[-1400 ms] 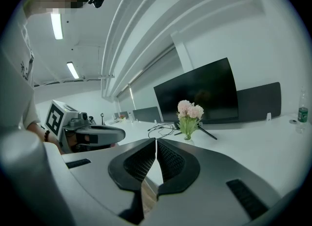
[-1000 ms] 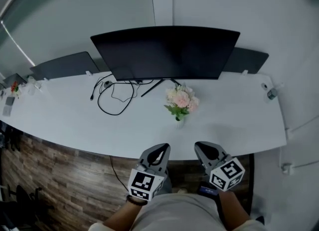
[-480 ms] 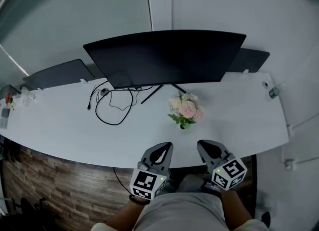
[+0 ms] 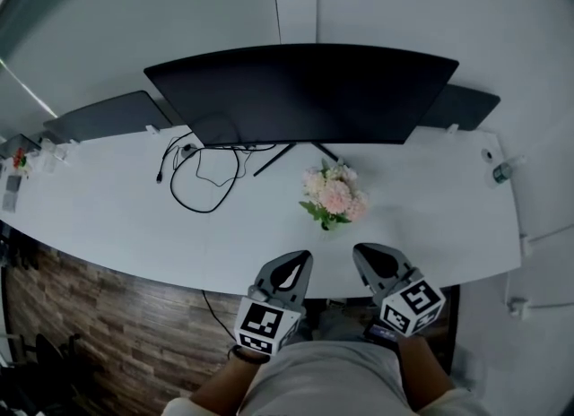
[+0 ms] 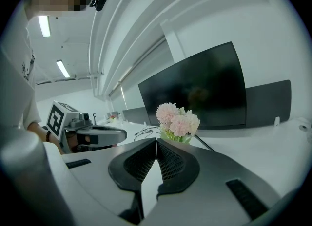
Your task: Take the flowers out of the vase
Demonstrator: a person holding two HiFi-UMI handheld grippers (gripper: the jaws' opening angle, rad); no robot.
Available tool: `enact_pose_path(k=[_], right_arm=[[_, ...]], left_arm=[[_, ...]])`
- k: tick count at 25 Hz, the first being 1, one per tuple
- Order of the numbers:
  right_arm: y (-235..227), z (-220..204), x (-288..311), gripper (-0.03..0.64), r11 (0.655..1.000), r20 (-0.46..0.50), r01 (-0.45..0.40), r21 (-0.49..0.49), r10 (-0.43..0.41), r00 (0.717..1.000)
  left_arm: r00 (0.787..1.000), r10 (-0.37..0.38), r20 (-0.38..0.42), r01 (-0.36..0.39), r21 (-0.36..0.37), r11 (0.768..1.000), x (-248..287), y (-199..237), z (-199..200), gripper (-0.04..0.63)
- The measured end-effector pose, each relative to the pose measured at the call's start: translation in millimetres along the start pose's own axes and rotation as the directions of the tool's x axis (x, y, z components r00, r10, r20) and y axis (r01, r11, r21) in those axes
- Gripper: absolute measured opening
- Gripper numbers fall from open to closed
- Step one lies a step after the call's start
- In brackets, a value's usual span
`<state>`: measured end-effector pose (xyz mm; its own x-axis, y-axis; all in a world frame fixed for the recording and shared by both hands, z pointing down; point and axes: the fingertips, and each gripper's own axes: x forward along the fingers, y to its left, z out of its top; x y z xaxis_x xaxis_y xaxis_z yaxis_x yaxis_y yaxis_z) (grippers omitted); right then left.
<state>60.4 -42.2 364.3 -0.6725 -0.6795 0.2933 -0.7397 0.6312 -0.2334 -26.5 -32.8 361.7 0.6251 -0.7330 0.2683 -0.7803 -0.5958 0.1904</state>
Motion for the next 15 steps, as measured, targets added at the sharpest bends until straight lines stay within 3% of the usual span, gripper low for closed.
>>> enact_pose_path(k=[15], right_arm=[[-17.1, -12.3, 18.6, 0.033, 0.999, -0.007, -0.046, -0.008, 0.046, 0.999]], left_arm=[[0.997, 0.013, -0.07, -0.013, 0.001, 1.0, 23.8, 12.4, -34.0, 0.005]])
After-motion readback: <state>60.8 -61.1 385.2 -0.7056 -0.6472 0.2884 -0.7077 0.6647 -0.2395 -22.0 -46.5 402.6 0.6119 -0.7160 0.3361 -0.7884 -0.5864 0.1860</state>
